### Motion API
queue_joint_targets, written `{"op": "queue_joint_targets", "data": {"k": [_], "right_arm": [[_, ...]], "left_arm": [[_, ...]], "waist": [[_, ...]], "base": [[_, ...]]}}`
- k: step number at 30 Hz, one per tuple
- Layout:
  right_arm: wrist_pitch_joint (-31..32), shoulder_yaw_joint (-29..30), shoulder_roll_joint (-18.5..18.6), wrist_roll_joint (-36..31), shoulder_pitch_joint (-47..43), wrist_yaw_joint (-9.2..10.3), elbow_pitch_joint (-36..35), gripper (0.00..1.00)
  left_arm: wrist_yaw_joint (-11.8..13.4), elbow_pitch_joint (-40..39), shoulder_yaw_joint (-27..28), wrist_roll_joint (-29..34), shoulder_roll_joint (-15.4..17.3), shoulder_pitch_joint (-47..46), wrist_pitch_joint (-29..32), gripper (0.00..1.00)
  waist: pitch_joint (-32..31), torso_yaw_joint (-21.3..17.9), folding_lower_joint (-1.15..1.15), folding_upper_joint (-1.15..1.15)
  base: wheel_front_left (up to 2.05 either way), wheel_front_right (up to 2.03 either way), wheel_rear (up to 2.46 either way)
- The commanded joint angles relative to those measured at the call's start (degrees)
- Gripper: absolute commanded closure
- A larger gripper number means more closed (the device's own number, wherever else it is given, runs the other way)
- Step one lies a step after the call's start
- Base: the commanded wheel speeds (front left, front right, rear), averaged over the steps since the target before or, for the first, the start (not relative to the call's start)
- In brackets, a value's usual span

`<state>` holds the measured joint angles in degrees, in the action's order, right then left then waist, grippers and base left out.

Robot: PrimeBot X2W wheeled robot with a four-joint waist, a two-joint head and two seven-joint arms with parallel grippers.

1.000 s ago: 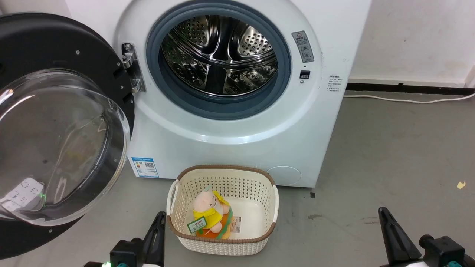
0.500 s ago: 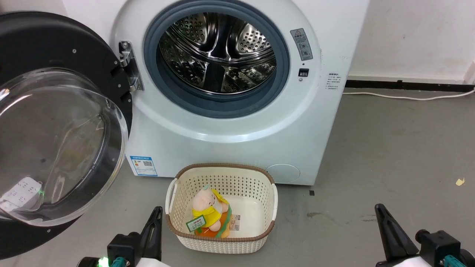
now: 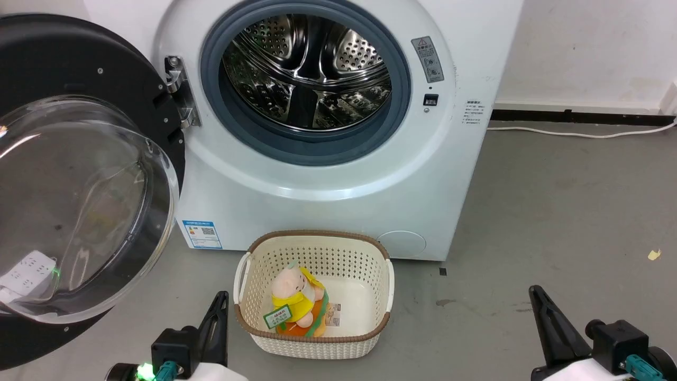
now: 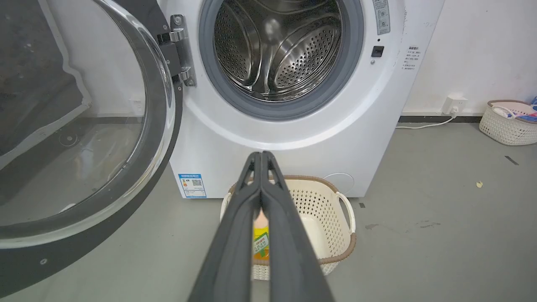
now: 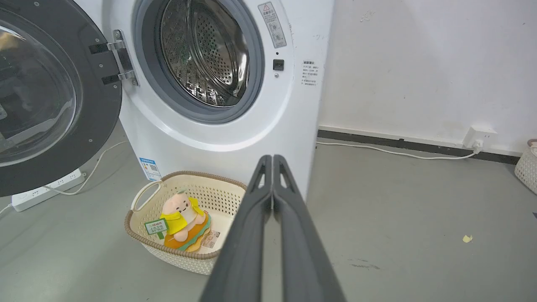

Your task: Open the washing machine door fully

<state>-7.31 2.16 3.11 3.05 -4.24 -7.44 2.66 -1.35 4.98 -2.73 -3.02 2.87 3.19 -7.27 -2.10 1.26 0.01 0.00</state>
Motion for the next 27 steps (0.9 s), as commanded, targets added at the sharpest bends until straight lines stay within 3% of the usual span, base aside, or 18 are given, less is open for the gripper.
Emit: {"op": "queue_joint_targets", "data": {"k": [1, 27], "right_arm": [[0.2, -0.1, -0.1, -0.4, 0.8, -0.02, -0.5, 1.0], [3.3, -1.0, -0.2, -1.5, 2.3, -0.03, -1.4, 1.0]], "left_arm": [[0.3, -0.5, 0.3, 0.5, 0.0, -1.0, 0.2, 1.0], [0.7, -2.4, 1.3, 1.6, 0.0, -1.9, 3.3, 1.0]], "waist": [[0.0, 0.0, -0.01, 0.0], [0.9, -0.6, -0.01, 0.0]], "base": [[0.0, 0.0, 0.0], [0.0, 0.0, 0.0]]}}
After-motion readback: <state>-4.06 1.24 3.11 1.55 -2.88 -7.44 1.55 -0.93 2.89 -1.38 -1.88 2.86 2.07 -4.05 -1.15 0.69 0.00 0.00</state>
